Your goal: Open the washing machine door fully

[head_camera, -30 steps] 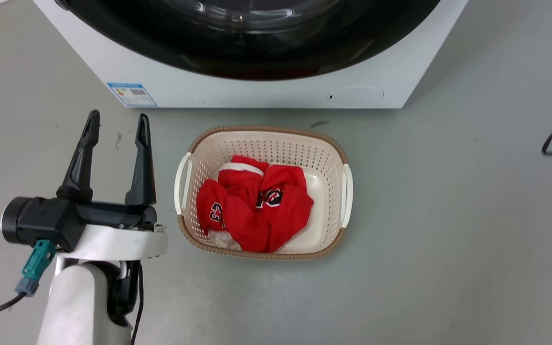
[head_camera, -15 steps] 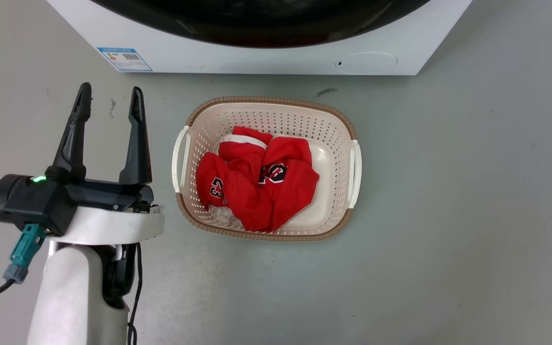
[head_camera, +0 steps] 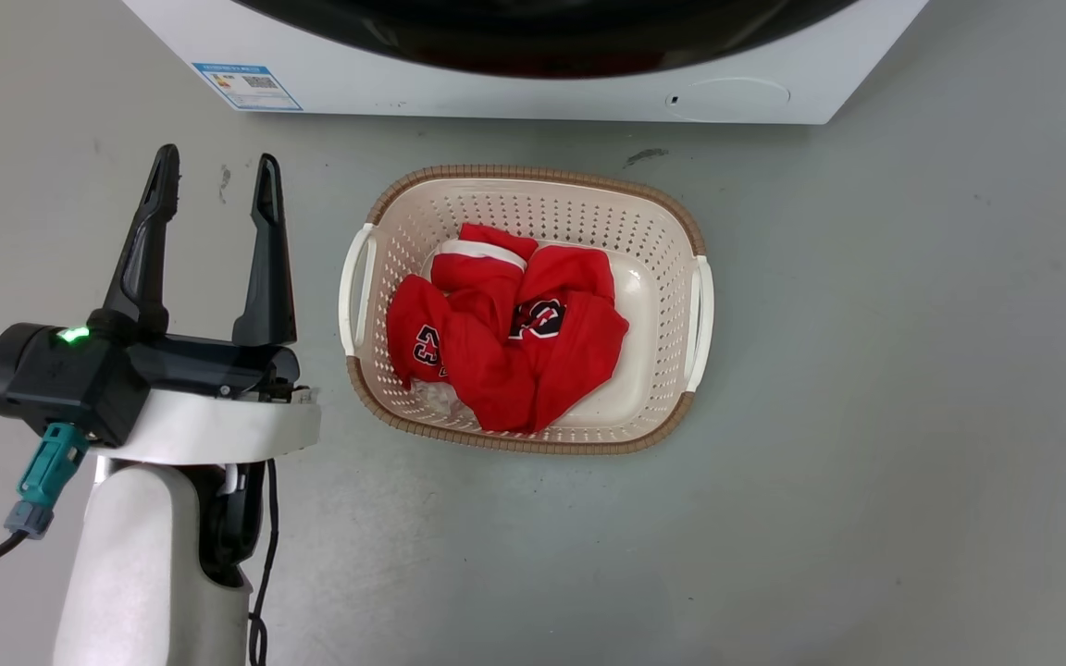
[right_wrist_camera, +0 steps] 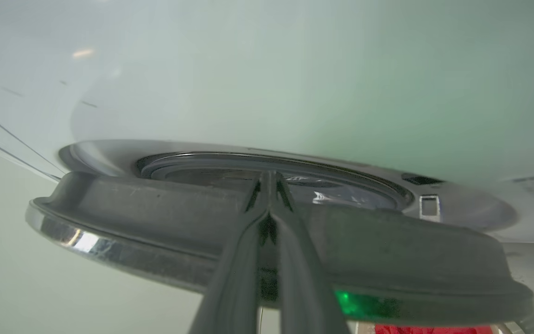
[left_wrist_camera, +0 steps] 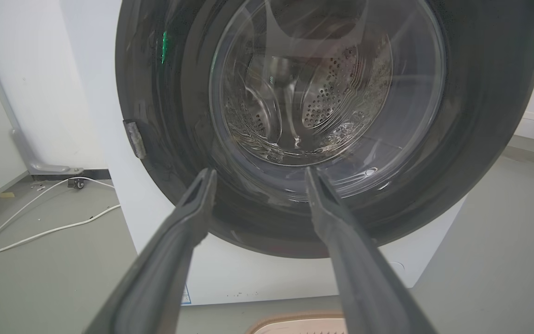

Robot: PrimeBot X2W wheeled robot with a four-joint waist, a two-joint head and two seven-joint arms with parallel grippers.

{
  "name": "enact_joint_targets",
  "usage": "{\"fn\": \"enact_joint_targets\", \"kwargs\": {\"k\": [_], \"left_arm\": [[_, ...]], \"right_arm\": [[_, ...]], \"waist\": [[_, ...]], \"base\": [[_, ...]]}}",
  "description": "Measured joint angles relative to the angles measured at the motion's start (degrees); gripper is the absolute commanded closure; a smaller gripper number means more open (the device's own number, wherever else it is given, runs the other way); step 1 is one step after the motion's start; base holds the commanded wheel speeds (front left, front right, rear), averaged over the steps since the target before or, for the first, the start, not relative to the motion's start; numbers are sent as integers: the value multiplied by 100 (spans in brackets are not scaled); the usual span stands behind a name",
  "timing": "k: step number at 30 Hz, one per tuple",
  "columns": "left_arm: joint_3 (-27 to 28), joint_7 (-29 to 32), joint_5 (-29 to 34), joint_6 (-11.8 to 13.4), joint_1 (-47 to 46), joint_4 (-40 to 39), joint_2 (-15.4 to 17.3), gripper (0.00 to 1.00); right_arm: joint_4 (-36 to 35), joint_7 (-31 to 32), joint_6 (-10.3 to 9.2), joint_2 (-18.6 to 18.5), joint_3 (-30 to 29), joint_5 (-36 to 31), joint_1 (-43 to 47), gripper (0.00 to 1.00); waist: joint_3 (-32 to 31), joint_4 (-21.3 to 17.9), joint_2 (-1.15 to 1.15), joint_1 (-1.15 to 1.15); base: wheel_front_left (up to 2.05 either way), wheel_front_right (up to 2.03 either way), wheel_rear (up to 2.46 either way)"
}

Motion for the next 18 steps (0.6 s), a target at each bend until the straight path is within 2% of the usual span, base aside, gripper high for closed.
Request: {"fn": "enact_joint_targets", "kwargs": {"k": [8, 18], "left_arm": [[-4, 0, 29, 0, -2, 62, -43, 0], [-36, 0, 87, 0, 240, 212, -83, 0]], "right_arm": [[-272, 783, 1, 20, 12, 108, 275, 100], [-909, 1605, 1, 328, 42, 378, 1423, 100]], "waist": [[-176, -40, 0, 0], [-726, -106, 0, -1]], "base": [[0, 0, 0], [0, 0, 0]]}}
